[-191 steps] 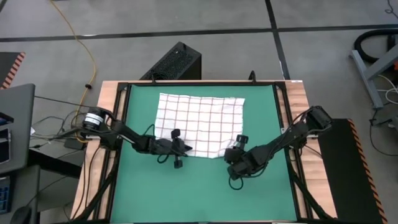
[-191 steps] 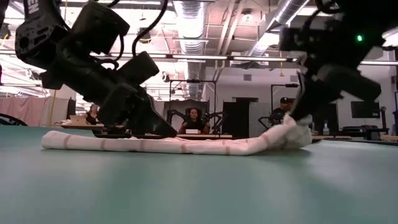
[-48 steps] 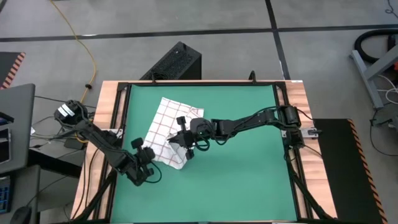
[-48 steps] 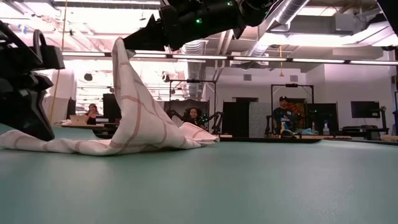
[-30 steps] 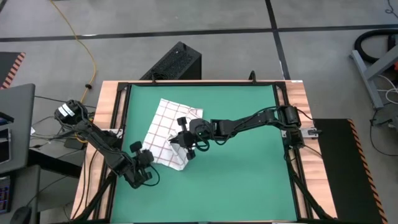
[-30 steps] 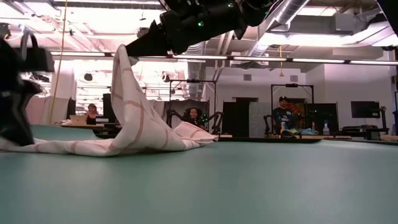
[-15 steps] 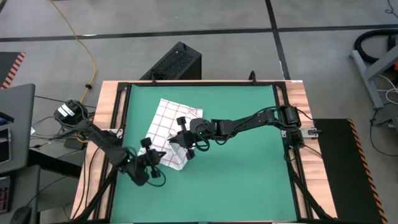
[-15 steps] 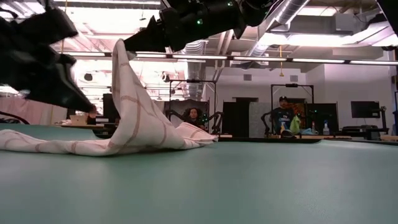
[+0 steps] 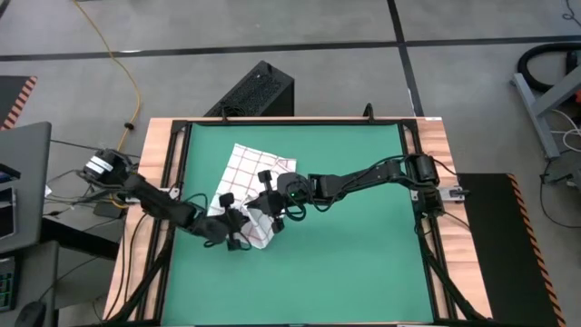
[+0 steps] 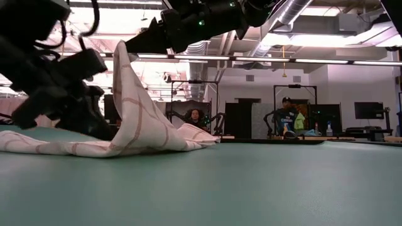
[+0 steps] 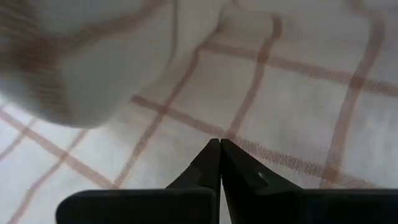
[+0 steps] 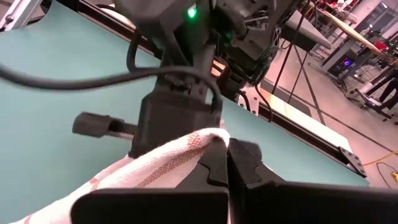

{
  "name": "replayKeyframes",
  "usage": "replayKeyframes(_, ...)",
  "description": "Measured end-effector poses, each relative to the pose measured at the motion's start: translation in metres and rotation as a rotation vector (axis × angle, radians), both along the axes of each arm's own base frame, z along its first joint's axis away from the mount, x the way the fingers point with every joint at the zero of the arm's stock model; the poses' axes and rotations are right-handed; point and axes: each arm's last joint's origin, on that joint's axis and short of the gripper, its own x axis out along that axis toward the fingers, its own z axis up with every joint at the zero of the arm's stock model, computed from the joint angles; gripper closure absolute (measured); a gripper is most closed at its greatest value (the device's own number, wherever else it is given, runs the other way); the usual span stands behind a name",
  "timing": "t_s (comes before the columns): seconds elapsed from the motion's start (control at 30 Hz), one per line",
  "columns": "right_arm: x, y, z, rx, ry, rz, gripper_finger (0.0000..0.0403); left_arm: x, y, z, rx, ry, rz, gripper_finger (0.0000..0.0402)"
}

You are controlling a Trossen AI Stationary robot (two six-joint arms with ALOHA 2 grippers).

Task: Roll towel
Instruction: Fold the white towel

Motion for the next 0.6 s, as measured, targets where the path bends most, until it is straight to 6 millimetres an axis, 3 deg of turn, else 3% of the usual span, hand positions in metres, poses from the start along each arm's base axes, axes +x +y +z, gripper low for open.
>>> replayKeyframes(0.37,-0.009,0.011,0.008,-0.063,0.053,-0.072,0.0399,0.025,-0.004,-0.031,0.010,0.000,-0.061,0.0401)
replayKeyframes(0.6,-0.013,0.017,0.009,-0.061,0.087,-0.086,0.0399,0.061,-0.002,-0.037,0.023,-0.006,-0.202,0.0401)
